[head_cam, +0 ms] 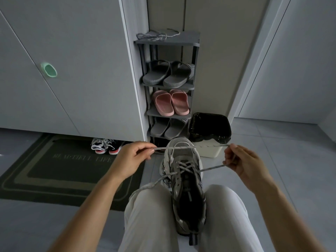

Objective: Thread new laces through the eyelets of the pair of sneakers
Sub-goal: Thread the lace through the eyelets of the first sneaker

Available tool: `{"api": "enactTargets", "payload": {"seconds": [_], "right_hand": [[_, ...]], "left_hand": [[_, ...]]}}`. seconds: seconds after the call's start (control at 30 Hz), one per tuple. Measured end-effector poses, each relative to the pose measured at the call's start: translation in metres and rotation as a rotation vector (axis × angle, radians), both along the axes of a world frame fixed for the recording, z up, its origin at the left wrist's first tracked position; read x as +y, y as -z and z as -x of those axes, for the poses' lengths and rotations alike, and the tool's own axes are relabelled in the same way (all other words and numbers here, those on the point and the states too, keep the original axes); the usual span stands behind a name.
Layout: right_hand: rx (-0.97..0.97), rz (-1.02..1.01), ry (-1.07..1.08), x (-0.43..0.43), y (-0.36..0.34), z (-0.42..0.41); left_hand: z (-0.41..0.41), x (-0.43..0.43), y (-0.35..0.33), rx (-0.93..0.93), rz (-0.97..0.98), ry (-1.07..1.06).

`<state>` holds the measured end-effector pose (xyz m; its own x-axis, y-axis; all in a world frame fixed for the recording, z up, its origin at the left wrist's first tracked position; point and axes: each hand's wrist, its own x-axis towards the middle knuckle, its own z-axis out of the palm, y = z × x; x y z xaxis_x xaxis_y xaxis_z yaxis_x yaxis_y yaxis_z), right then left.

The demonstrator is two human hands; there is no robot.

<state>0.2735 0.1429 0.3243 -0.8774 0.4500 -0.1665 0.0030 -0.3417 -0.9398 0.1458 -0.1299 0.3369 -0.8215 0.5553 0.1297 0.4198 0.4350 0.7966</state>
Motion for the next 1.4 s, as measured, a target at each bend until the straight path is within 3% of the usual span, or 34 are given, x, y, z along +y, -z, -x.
{"api": "enactTargets", "payload": {"seconds": [0.07,0.13,0.2,0.27,0.33,0.47,0.63,0.77,0.9,0.93,1.0,1.13,1.4], "right_hand": [[-0.128,-0.097,0.057,-0.003,0.010,0.003],[-0.211,-0.473,0.173,-0.014,0.016,0.006],[-0.027,-0.908,0.154,-0.036,0.008,0.008],[0.174,-1.074,-0.107,-0.060,-0.001,0.011],[0.169,-0.957,-0.307,-0.078,-0.011,0.013],[0.109,-0.950,-0.147,-0.064,-0.007,0.015],[0.060,-1.043,-0.253,-0.067,0.007,0.009],[0.076,-1.091,-0.215,-0.068,0.007,0.008],[0.004,-1.115,-0.252,-0.067,0.007,0.000],[-0.008,-1.115,-0.262,-0.069,0.007,-0.001],[-0.039,-1.115,-0.274,-0.074,0.009,-0.002],[-0.102,-1.192,-0.272,-0.088,0.014,-0.003],[-0.110,-1.240,-0.243,-0.094,0.017,0.000]], "left_hand": [[-0.005,0.001,0.002,-0.009,0.010,-0.023],[-0.015,0.010,-0.002,0.004,-0.004,0.029],[-0.028,0.028,-0.008,-0.016,-0.023,0.132],[-0.038,0.047,-0.010,-0.045,-0.023,0.176],[-0.040,0.058,-0.010,-0.065,-0.056,0.119],[-0.037,0.050,-0.009,-0.287,-0.288,0.034],[-0.049,0.050,0.007,-0.390,-0.298,0.021],[-0.060,0.048,0.011,-0.270,-0.294,-0.067],[-0.090,0.039,0.022,-0.019,0.116,-0.143],[-0.097,0.039,0.025,0.017,0.114,-0.178],[-0.105,0.039,0.030,-0.017,-0.057,-0.247],[-0.102,0.035,0.037,-0.270,-0.345,-0.304],[-0.099,0.032,0.045,-0.443,-0.519,-0.304]]}}
